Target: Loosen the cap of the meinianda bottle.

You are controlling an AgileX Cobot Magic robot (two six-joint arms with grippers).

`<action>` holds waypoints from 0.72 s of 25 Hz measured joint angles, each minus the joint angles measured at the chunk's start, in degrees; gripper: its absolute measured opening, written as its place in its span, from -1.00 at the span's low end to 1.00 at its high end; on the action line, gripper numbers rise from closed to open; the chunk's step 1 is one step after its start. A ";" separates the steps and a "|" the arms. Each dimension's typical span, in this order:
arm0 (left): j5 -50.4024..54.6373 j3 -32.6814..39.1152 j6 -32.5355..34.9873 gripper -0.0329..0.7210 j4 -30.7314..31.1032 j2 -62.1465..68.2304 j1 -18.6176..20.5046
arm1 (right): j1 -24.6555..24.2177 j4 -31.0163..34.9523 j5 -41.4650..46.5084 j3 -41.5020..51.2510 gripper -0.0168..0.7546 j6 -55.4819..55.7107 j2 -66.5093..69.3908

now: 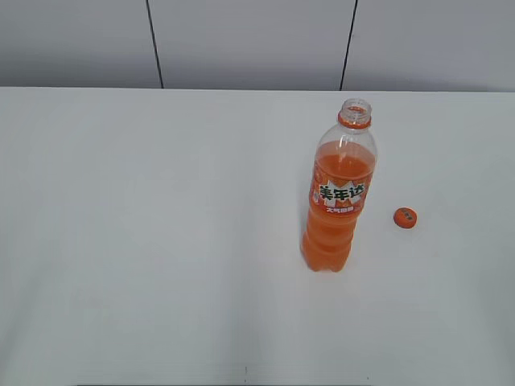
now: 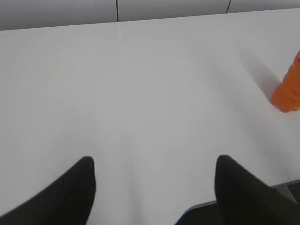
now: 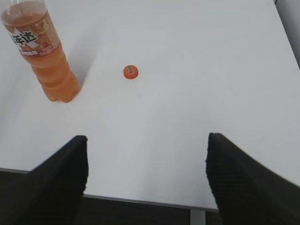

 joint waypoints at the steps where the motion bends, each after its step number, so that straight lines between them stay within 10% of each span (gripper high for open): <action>1: 0.00 0.00 0.00 0.38 0.00 0.00 0.00 | 0.00 0.00 0.00 0.00 0.56 0.00 0.00; 18: -0.05 0.00 0.00 0.38 0.00 0.00 0.00 | -7.72 0.06 0.00 0.00 0.56 0.00 0.00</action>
